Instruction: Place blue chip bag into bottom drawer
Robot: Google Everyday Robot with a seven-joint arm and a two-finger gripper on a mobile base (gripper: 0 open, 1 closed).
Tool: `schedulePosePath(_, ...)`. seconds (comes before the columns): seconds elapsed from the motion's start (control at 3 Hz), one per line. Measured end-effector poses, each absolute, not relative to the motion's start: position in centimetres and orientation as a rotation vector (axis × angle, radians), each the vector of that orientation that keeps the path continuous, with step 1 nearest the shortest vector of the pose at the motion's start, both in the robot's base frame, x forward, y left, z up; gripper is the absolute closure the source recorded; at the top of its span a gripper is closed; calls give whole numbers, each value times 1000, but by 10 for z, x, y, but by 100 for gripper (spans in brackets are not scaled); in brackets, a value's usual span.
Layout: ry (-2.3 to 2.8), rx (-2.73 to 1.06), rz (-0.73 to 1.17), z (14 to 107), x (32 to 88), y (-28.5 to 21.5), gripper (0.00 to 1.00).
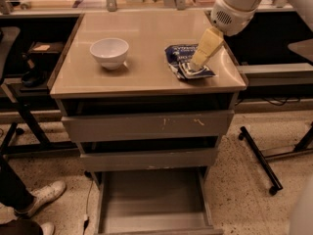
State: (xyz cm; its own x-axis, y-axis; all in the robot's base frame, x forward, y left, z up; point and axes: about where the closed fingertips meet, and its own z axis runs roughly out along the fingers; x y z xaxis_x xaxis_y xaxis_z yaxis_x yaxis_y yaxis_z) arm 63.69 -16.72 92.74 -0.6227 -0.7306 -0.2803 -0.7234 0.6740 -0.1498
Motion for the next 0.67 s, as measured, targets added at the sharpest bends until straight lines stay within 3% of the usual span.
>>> schedulePosePath(0.67,2688,-929,19,891,694,-140,0)
